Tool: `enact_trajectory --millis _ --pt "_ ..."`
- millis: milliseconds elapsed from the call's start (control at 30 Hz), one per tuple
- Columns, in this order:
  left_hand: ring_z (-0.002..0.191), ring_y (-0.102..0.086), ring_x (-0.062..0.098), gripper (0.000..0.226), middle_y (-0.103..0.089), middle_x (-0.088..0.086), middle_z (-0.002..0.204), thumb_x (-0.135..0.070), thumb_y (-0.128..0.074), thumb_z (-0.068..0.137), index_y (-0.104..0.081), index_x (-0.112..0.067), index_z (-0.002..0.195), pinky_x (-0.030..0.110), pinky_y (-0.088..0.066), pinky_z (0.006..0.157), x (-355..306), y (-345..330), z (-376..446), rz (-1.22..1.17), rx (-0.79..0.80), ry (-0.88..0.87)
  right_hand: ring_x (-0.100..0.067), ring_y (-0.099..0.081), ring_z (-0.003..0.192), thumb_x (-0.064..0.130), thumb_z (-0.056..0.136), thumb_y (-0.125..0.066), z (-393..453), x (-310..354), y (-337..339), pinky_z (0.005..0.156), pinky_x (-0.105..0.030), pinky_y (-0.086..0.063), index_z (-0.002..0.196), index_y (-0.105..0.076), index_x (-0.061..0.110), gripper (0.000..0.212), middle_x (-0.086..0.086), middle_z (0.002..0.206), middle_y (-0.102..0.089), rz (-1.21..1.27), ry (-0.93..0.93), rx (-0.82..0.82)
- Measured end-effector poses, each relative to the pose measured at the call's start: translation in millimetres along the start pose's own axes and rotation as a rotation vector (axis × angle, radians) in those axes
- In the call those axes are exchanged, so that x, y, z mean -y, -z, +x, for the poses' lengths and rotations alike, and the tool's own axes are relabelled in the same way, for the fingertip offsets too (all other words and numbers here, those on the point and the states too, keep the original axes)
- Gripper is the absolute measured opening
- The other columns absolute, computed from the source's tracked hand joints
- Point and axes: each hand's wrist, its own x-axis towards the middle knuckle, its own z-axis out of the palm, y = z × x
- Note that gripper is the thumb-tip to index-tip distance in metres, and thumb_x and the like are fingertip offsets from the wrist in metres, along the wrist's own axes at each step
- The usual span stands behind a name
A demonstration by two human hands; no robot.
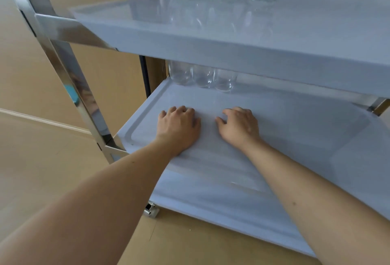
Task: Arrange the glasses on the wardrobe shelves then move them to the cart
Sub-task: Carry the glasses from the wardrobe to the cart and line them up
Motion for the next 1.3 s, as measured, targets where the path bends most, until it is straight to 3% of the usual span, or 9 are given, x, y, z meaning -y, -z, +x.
enact_trajectory --millis 67,167,267,367,600,933,1300 --pt "0.123 -0.048 0.027 0.035 -0.059 0.002 0.128 -0.039 -0.038 0.102 -0.060 -0.017 0.117 0.044 -0.033 0.107 -7 3 -8 -0.018 0.038 0.034 -0.035 -0.048 0.130 0.047 0.099 -0.051 -15 5 3 0.108 -0.039 -0.039 0.125 -0.065 0.016 0.043 -0.016 0.135 -0.058 0.000 -0.012 0.034" --pt "0.130 -0.042 0.027 0.037 -0.052 0.003 0.135 -0.040 -0.041 0.100 -0.057 -0.017 0.125 0.044 -0.031 0.109 -18 16 -27 -0.006 0.182 0.053 -0.032 -0.031 0.147 0.048 0.101 -0.046 -42 13 13 0.121 -0.041 -0.023 0.144 -0.052 0.020 0.052 -0.016 0.158 -0.038 0.000 -0.052 0.166" --pt "0.130 -0.041 0.028 0.040 -0.051 0.005 0.135 -0.042 -0.045 0.099 -0.056 -0.017 0.128 0.043 -0.035 0.108 -26 37 -53 -0.010 0.329 0.020 -0.032 -0.021 0.150 0.050 0.100 -0.048 -78 17 28 0.124 -0.042 -0.016 0.151 -0.044 0.021 0.059 -0.015 0.164 -0.027 0.014 -0.069 0.274" --pt "0.132 -0.041 0.028 0.045 -0.050 0.004 0.139 -0.043 -0.042 0.102 -0.051 -0.019 0.138 0.044 -0.038 0.107 -34 64 -80 -0.008 0.461 0.035 -0.032 -0.018 0.152 0.051 0.101 -0.048 -112 21 48 0.124 -0.042 -0.017 0.151 -0.043 0.026 0.056 -0.012 0.165 -0.022 0.017 -0.092 0.399" --pt "0.143 -0.033 0.030 0.050 -0.043 0.008 0.151 -0.044 -0.041 0.104 -0.043 -0.020 0.148 0.045 -0.032 0.111 -56 136 -130 0.008 0.552 0.073 -0.035 -0.022 0.148 0.054 0.102 -0.043 -164 31 116 0.117 -0.048 -0.028 0.156 -0.035 0.028 0.060 -0.007 0.163 -0.028 0.028 -0.152 0.548" --pt "0.134 -0.042 0.031 0.049 -0.051 0.009 0.142 -0.041 -0.045 0.102 -0.047 -0.018 0.146 0.048 -0.039 0.105 -102 282 -172 -0.009 0.548 0.097 -0.036 -0.022 0.146 0.052 0.101 -0.047 -216 43 272 0.113 -0.050 -0.029 0.154 -0.037 0.024 0.061 -0.011 0.161 -0.030 0.129 -0.194 0.646" --pt "0.138 -0.037 0.027 0.053 -0.046 0.006 0.146 -0.042 -0.047 0.102 -0.042 -0.019 0.150 0.044 -0.039 0.105 -219 439 -161 -0.053 0.424 -0.033 -0.036 -0.029 0.142 0.053 0.099 -0.049 -233 24 460 0.111 -0.049 -0.035 0.156 -0.033 0.025 0.066 -0.007 0.156 -0.036 0.191 -0.239 0.488"
